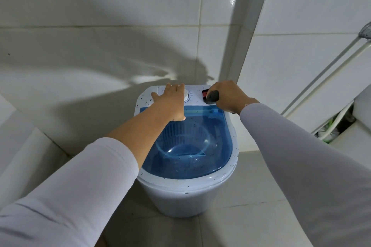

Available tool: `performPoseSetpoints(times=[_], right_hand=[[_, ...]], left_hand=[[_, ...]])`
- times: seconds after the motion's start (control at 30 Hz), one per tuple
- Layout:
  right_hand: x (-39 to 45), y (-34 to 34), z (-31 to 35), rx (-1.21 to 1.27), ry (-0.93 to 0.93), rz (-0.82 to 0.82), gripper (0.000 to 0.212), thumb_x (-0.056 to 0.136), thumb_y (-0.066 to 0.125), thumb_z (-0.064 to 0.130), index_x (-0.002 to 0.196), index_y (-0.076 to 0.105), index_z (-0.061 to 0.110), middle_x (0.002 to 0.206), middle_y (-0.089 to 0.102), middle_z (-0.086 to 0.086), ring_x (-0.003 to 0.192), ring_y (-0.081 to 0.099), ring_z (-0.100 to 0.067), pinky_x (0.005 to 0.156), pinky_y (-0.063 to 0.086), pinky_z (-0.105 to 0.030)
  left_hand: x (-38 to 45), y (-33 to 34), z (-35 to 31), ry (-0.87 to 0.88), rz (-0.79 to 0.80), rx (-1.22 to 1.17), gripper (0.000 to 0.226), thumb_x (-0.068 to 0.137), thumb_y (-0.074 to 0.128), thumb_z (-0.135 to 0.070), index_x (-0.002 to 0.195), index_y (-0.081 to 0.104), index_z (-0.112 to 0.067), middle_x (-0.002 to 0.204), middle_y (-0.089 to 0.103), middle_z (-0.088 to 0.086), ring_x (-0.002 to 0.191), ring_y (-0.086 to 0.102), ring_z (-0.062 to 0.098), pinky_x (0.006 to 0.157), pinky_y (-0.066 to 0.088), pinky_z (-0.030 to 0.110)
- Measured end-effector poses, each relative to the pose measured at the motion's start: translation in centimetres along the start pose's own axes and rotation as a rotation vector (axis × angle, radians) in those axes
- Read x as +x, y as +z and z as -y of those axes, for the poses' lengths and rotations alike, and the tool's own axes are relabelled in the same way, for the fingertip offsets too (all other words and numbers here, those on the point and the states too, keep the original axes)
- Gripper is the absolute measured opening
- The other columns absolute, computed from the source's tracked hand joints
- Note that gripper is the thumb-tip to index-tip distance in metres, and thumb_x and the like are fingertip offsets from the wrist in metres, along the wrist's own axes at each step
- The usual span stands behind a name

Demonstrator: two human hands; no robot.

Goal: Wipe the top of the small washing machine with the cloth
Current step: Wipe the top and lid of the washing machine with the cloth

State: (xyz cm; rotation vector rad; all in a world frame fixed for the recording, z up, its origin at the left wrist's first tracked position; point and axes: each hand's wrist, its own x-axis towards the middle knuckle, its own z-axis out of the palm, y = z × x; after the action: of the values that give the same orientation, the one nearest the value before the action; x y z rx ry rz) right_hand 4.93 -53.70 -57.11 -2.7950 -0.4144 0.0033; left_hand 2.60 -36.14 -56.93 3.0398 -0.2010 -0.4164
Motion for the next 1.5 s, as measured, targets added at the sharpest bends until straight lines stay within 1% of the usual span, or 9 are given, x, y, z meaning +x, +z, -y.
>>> performPoseSetpoints(times=[0.23, 0.37, 0.43, 0.53, 0.67, 0.93, 1.2, 1.37, 1.5], right_hand=[[-0.7, -0.8, -0.5, -0.029, 0.011, 0.090, 0.005, 0.079, 0.065, 0.008, 0.082, 0.068, 0.010, 0.084, 0.064, -0.007, 0.081, 0.059, -0.027, 0.068, 0.048, -0.033], [-0.4, -1.8, -1.2, 0.130, 0.177, -0.274, 0.026, 0.078, 0.048, -0.005, 0.089, 0.067, 0.008, 0.081, 0.059, -0.007, 0.076, 0.050, -0.022, 0.067, 0.041, -0.028], [-0.1, -1.6, -1.2, 0.178, 0.225, -0.336, 0.028, 0.078, 0.046, -0.007, 0.091, 0.067, 0.008, 0.081, 0.059, -0.007, 0.076, 0.050, -0.021, 0.066, 0.040, -0.027], [0.8, -0.5, -1.2, 0.207, 0.272, -0.313, 0.030, 0.080, 0.048, -0.004, 0.099, 0.066, 0.010, 0.093, 0.067, -0.013, 0.082, 0.056, -0.026, 0.069, 0.042, -0.027], [1.0, 0.5, -1.2, 0.251, 0.260, -0.184, 0.052, 0.080, 0.043, -0.008, 0.118, 0.064, 0.021, 0.120, 0.066, -0.011, 0.109, 0.058, -0.030, 0.085, 0.042, -0.024], [-1.0, 0.6, -1.5, 0.380, 0.324, -0.166, 0.049, 0.079, 0.038, -0.010, 0.106, 0.071, 0.014, 0.113, 0.068, -0.013, 0.108, 0.057, -0.031, 0.086, 0.045, -0.028], [-2.5, 1.1, -1.6, 0.457, 0.381, -0.166, 0.047, 0.083, 0.042, -0.004, 0.112, 0.069, 0.020, 0.121, 0.066, -0.009, 0.108, 0.058, -0.027, 0.085, 0.044, -0.022], [-3.8, 0.9, -1.7, 0.450, 0.387, -0.150, 0.038, 0.087, 0.045, 0.001, 0.110, 0.069, 0.018, 0.114, 0.067, -0.013, 0.088, 0.053, -0.023, 0.075, 0.043, -0.024], [-4.7, 0.8, -1.5, 0.410, 0.386, -0.100, 0.040, 0.086, 0.043, -0.002, 0.105, 0.070, 0.019, 0.111, 0.066, -0.014, 0.080, 0.054, -0.023, 0.049, 0.041, -0.017]], left_hand=[[0.0, 0.2, 0.3, -0.021, -0.010, -0.005, 0.108, 0.082, 0.073, -0.027, 0.153, -0.007, -0.014, 0.162, 0.000, 0.003, 0.150, -0.005, 0.023, 0.115, 0.014, 0.062], [0.0, 0.3, 0.0, -0.016, -0.020, 0.031, 0.106, 0.083, 0.072, -0.026, 0.153, -0.008, -0.013, 0.162, -0.002, 0.004, 0.150, -0.006, 0.024, 0.114, 0.013, 0.062], [0.0, 0.4, -0.1, -0.014, -0.023, 0.051, 0.105, 0.084, 0.071, -0.025, 0.153, -0.008, -0.013, 0.162, -0.003, 0.004, 0.150, -0.007, 0.024, 0.113, 0.013, 0.062], [0.2, 0.5, -0.2, -0.015, -0.028, 0.060, 0.105, 0.085, 0.070, -0.024, 0.153, -0.009, -0.014, 0.163, -0.004, 0.004, 0.150, -0.007, 0.024, 0.113, 0.012, 0.063], [0.4, 0.7, -0.1, -0.011, -0.036, 0.061, 0.103, 0.086, 0.068, -0.022, 0.153, -0.009, -0.014, 0.162, -0.005, 0.003, 0.150, -0.008, 0.024, 0.113, 0.012, 0.064], [0.3, 0.7, 0.1, -0.020, -0.018, 0.012, 0.102, 0.086, 0.067, -0.022, 0.153, -0.010, -0.016, 0.163, -0.008, 0.003, 0.150, -0.011, 0.023, 0.114, 0.009, 0.063], [-0.1, 1.2, 0.0, -0.026, -0.047, -0.027, 0.099, 0.088, 0.065, -0.017, 0.153, -0.010, -0.018, 0.163, -0.009, 0.002, 0.150, -0.012, 0.022, 0.114, 0.007, 0.063], [-0.4, 1.4, 0.2, -0.039, -0.066, -0.047, 0.097, 0.089, 0.063, -0.018, 0.153, -0.010, -0.019, 0.162, -0.010, 0.002, 0.150, -0.013, 0.022, 0.114, 0.007, 0.063], [-0.6, 1.6, 0.2, -0.045, -0.088, -0.062, 0.097, 0.090, 0.064, -0.020, 0.153, -0.010, -0.019, 0.162, -0.011, 0.003, 0.150, -0.013, 0.023, 0.114, 0.007, 0.063]])
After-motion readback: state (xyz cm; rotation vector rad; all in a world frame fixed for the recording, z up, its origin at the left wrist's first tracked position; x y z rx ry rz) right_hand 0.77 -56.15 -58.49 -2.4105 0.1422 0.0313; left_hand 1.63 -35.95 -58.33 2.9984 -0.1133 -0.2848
